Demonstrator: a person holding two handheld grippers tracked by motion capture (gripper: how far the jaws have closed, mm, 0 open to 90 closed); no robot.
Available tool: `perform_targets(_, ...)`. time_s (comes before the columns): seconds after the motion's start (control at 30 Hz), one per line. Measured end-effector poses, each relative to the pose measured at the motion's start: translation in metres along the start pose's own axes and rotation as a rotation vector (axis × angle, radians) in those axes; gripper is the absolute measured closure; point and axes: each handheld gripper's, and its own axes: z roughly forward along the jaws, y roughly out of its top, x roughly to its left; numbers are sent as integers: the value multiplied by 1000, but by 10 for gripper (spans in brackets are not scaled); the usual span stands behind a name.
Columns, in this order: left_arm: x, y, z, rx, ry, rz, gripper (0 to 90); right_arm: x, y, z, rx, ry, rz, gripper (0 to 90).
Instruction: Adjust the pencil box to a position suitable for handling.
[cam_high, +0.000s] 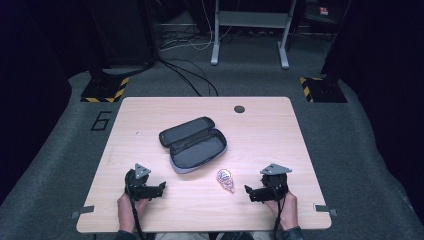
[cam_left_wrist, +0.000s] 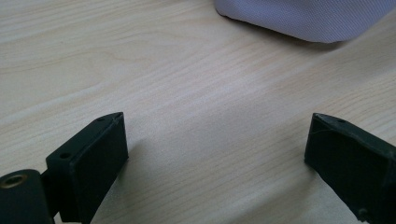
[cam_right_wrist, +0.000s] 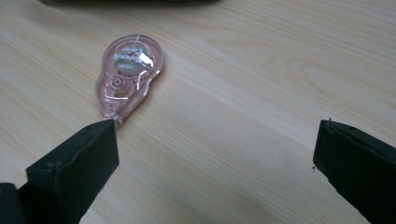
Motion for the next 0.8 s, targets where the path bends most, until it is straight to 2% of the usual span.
perform_targets(0.07, 0, 0, 0, -5, 4, -1, 60, 7, 6, 4, 8, 31, -6, 0)
perform_targets(0.2, 0, 0, 0, -6, 4, -2, 60, 18, 13, 11, 4, 48, -31, 0)
perform_targets(0.23, 0, 0, 0, -6, 4, -1, 60, 20, 15, 12, 13, 65, -34, 0)
perform_targets(0.37, 0, 0, 0, -5, 2, -2, 60, 30, 22, 20, 24, 81, -41, 0)
perform_targets(0.47, 0, 0, 0, -5, 2, -1, 60, 37, 27, 27, 33, 108, -67, 0)
perform_targets(0.8, 0, 0, 0, -5, 2, -2, 62, 52, 36, 47, 54, 122, -88, 28)
